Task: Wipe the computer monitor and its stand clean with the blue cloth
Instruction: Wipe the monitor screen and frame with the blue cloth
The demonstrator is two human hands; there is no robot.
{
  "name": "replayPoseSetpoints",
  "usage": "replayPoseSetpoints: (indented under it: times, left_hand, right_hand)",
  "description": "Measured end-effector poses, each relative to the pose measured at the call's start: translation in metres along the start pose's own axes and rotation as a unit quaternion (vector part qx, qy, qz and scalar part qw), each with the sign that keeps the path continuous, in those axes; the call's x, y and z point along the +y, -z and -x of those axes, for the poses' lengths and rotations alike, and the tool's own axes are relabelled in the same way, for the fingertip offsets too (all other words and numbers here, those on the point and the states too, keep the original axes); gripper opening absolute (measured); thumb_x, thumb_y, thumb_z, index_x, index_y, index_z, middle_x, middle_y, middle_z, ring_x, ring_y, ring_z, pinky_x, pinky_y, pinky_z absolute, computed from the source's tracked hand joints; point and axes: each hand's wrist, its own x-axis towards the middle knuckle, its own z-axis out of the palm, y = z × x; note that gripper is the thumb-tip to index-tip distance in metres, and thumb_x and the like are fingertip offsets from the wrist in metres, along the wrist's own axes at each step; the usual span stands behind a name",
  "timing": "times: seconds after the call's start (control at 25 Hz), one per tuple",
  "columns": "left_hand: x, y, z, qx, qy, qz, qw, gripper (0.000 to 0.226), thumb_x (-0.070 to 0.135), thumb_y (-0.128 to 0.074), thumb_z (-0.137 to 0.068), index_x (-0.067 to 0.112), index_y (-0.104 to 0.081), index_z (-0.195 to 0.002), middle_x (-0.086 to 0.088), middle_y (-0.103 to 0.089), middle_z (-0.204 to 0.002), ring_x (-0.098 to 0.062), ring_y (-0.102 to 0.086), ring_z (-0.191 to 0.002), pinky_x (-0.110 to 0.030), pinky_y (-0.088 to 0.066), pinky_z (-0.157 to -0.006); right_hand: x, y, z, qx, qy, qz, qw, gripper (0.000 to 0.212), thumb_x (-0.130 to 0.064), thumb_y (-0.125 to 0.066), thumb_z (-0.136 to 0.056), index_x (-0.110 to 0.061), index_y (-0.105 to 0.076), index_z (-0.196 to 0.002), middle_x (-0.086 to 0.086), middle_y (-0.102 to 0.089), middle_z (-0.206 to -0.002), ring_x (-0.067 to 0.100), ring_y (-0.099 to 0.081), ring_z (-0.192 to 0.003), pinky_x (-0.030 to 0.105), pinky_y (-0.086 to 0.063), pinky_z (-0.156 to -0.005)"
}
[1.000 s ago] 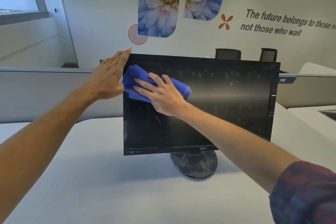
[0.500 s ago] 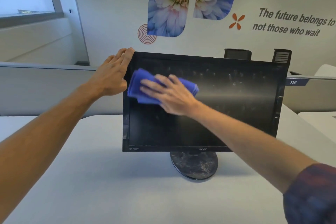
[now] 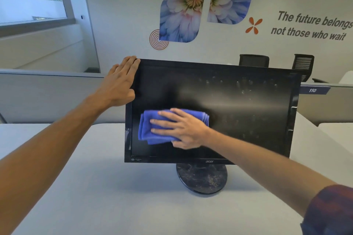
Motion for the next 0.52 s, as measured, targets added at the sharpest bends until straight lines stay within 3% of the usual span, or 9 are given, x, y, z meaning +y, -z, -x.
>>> replayPoseSetpoints:
  times: [0.2, 0.36, 0.52]
  left_hand:
    - [0.007, -0.004, 0.005, -0.009, 0.013, -0.005, 1.000, 0.096, 0.013, -0.054, -0.075, 0.014, 0.003, -0.152, -0.008, 0.010, -0.161, -0.024, 0.011, -0.147, -0.052, -0.006, -0.119]
    - [0.011, -0.006, 0.001, 0.022, 0.032, 0.006, 0.999, 0.090, 0.025, -0.036, -0.070, 0.011, -0.002, -0.152, -0.009, 0.000, -0.161, -0.024, 0.004, -0.148, -0.050, -0.006, -0.119]
    - [0.022, -0.006, -0.002, 0.028, 0.023, -0.013, 0.999, 0.089, 0.026, -0.034, -0.070, 0.011, -0.003, -0.152, -0.008, -0.001, -0.161, -0.024, 0.002, -0.148, -0.050, -0.006, -0.119]
  right_hand:
    - [-0.031, -0.018, 0.022, -0.005, 0.041, -0.010, 0.999, 0.071, -0.039, -0.059, -0.088, -0.022, -0.029, -0.151, -0.001, -0.020, -0.161, 0.025, -0.014, -0.148, 0.046, -0.025, -0.116]
    - [0.046, 0.036, 0.011, 0.074, -0.073, 0.031, 0.994, 0.070, -0.031, -0.055, -0.084, -0.020, -0.034, -0.150, -0.001, -0.026, -0.158, 0.025, -0.024, -0.146, 0.041, -0.023, -0.113]
    - [0.111, 0.060, 0.019, 0.043, -0.114, 0.062, 0.991, 0.067, -0.034, -0.049, -0.089, -0.026, -0.026, -0.152, 0.000, -0.017, -0.161, 0.026, -0.014, -0.148, 0.044, -0.017, -0.118]
